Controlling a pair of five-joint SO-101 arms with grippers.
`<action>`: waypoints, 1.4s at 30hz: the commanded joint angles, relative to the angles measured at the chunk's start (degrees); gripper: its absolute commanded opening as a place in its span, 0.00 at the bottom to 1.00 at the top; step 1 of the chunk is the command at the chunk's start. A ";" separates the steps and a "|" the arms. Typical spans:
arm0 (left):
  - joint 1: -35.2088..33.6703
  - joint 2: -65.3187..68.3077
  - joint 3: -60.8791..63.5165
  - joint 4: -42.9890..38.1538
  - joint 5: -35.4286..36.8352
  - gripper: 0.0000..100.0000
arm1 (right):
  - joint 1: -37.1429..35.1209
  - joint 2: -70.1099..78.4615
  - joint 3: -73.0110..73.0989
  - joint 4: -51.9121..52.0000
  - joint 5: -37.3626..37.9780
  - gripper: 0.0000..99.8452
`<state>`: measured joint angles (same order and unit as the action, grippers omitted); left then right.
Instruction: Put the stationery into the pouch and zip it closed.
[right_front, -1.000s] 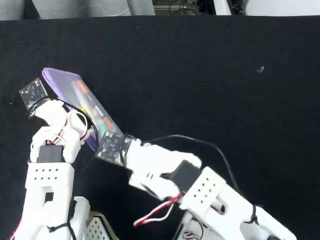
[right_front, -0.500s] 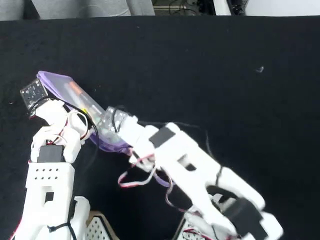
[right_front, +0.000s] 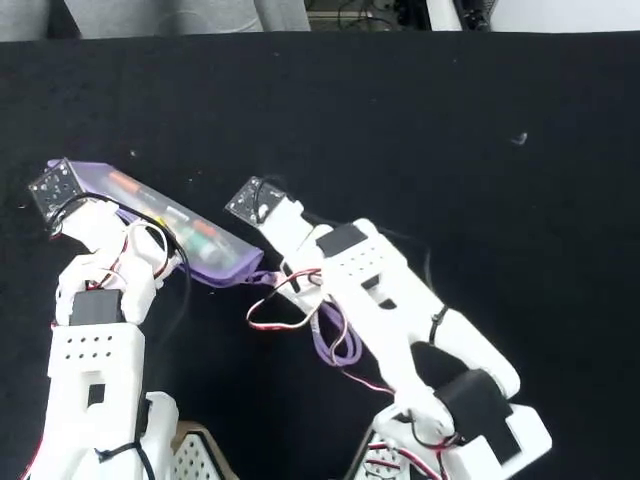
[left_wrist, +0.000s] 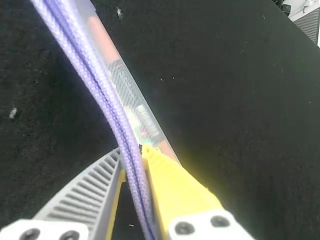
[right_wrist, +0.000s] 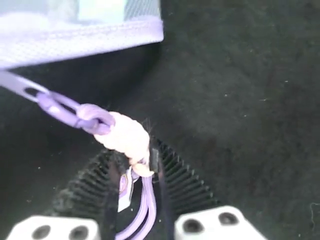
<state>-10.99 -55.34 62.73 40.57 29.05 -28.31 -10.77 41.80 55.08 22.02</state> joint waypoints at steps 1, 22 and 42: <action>-2.86 -0.53 -2.42 -1.58 0.35 0.03 | 4.57 2.59 -0.66 -0.09 0.53 0.01; -2.95 -0.53 -2.42 -1.49 0.35 0.03 | 17.05 22.55 -19.38 4.66 0.44 0.01; 6.90 -0.62 -0.92 -1.58 -7.65 0.26 | 10.64 2.33 -17.45 8.44 -2.81 0.01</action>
<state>-7.03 -55.34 62.73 40.40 23.96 -16.00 -2.07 24.75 62.55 19.74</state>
